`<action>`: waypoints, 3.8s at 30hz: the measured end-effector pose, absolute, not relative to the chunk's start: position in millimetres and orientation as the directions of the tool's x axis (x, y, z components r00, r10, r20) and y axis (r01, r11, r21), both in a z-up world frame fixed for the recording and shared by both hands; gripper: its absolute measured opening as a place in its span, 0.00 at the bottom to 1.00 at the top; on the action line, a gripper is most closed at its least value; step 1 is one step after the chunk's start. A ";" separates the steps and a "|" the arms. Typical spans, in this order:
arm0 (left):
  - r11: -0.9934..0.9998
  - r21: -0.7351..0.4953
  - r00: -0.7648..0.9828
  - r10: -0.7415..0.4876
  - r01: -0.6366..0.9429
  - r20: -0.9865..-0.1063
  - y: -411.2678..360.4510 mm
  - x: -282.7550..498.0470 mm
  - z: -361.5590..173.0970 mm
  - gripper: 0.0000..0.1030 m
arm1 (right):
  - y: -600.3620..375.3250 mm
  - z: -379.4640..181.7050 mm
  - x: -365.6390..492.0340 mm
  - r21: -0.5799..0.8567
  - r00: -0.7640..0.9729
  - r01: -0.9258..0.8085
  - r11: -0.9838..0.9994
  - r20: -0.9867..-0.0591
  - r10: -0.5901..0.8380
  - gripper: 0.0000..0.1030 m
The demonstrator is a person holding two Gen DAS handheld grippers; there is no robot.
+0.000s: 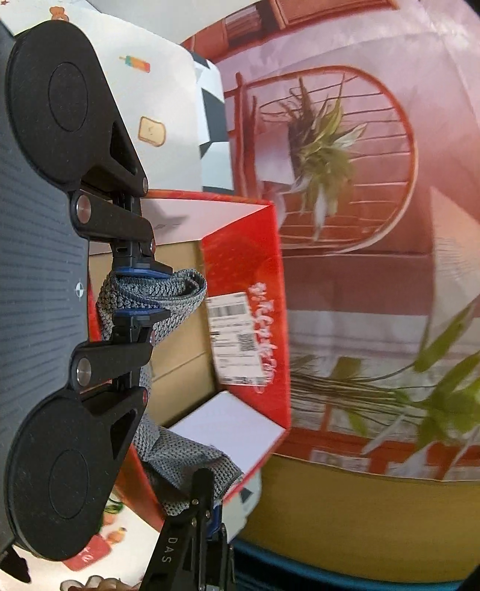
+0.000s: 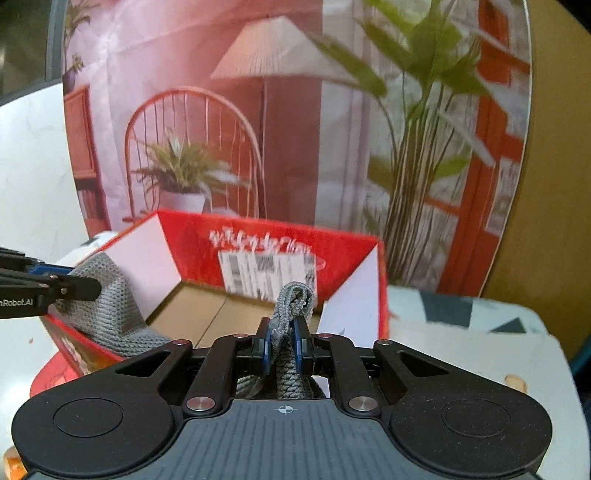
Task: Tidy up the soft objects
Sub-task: 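Lift the grey knit cloth with both grippers and carry it over the red box, then open both grippers to drop the grey cloth into the box, then grasp the orange floral cloth with left gripper while right gripper grasps it too, then lift the orange floral cloth with both grippers and carry it over the box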
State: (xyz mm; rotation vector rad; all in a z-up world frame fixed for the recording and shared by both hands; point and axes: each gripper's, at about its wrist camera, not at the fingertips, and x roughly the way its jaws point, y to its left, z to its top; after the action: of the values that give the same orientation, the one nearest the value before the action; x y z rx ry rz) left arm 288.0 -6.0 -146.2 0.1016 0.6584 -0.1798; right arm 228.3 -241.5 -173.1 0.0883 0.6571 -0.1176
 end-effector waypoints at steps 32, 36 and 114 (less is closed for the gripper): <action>0.954 -0.214 0.674 -0.301 0.212 -0.675 -3.6 181.6 -194.9 0.47 | -171.0 -196.2 106.8 0.151 0.781 0.099 0.983 -0.624 0.017 0.44; 0.949 -0.247 0.666 -0.313 0.195 -0.677 -3.5 170.8 -208.8 0.48 | -162.7 -209.5 90.9 0.150 0.780 0.129 0.980 -0.626 -0.006 0.46; 0.947 -0.216 0.778 -0.318 0.236 -0.542 2.8 126.6 -198.1 0.32 | -168.0 -195.9 61.7 0.207 0.853 0.056 0.977 -0.518 0.060 0.14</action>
State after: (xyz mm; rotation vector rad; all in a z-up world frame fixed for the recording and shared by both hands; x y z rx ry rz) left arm 126.6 2.8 -198.1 -0.1391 0.6097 -0.3006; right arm 61.7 -168.0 -195.9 0.2187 0.5499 0.0021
